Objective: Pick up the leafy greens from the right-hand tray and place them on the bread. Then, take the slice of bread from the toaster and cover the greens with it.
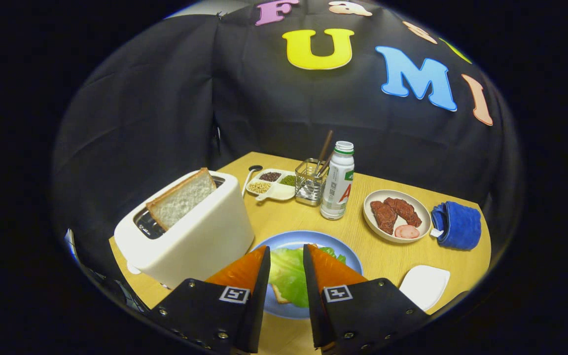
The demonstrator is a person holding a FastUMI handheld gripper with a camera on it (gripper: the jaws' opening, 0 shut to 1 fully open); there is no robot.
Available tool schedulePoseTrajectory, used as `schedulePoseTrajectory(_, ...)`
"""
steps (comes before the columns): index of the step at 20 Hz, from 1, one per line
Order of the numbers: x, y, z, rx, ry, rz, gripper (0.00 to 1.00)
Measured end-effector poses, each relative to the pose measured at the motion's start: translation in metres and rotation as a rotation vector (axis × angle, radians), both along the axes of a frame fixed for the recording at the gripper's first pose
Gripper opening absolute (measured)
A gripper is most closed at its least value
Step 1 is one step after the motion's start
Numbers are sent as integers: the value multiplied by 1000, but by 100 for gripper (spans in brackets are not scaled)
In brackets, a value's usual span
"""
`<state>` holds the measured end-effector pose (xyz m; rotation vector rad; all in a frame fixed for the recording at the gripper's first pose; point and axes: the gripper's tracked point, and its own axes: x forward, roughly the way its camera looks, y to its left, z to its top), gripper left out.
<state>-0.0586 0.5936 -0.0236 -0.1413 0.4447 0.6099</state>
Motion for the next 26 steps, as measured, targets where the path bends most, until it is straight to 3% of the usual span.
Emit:
schedulePoseTrajectory(9, -67, 62, 32, 151, -232, 57, 40)
schedulePoseTrajectory(13, -83, 87, 50, 130, -342, 90, 40)
schedulePoseTrajectory(20, -68, 128, 29, 77, -352, 54, 40)
schedulePoseTrajectory(26, -43, 132, 15, 48, -319, -29, 40)
